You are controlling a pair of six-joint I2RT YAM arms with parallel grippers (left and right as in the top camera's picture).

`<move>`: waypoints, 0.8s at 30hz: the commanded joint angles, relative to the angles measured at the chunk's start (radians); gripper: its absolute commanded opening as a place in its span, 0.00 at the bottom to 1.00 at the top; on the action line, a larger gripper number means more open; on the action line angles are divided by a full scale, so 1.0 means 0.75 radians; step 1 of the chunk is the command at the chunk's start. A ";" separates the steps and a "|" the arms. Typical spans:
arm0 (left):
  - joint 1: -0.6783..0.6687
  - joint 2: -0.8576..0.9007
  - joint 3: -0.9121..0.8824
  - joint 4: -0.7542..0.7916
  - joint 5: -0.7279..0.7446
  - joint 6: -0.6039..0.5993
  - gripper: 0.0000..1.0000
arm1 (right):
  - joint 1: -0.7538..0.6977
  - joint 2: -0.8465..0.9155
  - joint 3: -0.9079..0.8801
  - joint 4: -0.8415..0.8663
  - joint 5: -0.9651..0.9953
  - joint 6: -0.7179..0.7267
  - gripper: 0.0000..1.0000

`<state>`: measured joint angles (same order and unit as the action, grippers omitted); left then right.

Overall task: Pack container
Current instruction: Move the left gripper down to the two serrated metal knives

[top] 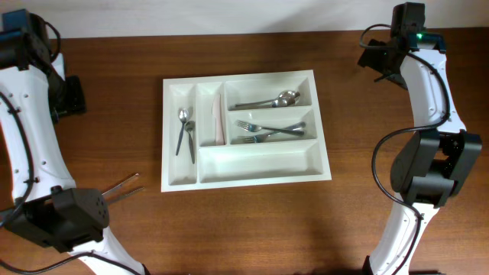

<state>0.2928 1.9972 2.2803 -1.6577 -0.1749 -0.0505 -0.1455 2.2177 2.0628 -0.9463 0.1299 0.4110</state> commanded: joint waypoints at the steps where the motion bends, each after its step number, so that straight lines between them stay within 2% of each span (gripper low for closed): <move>1: 0.015 -0.027 -0.002 0.024 -0.016 -0.094 0.53 | -0.001 0.017 0.021 0.000 0.003 0.003 0.99; 3: 0.015 -0.049 0.004 0.040 0.057 -0.093 0.55 | -0.001 0.017 0.021 0.000 0.003 0.003 0.99; 4: 0.015 -0.065 0.004 0.047 0.100 -0.093 0.67 | -0.001 0.017 0.021 0.000 0.003 0.003 0.99; 6: 0.015 -0.095 0.004 0.061 0.179 -0.093 0.98 | -0.001 0.017 0.021 0.000 0.003 0.003 0.99; 9: 0.015 -0.144 0.004 0.064 0.245 -0.093 0.99 | -0.001 0.017 0.021 0.000 0.003 0.003 0.99; 18: 0.015 -0.250 0.004 0.039 0.255 -0.093 0.99 | -0.001 0.017 0.021 0.000 0.003 0.003 0.99; 24: 0.015 -0.264 0.004 0.170 0.264 -0.093 0.99 | -0.001 0.017 0.021 0.000 0.003 0.003 0.99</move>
<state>0.3023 1.8156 2.2803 -1.5646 0.0048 -0.1104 -0.1455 2.2177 2.0628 -0.9463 0.1299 0.4110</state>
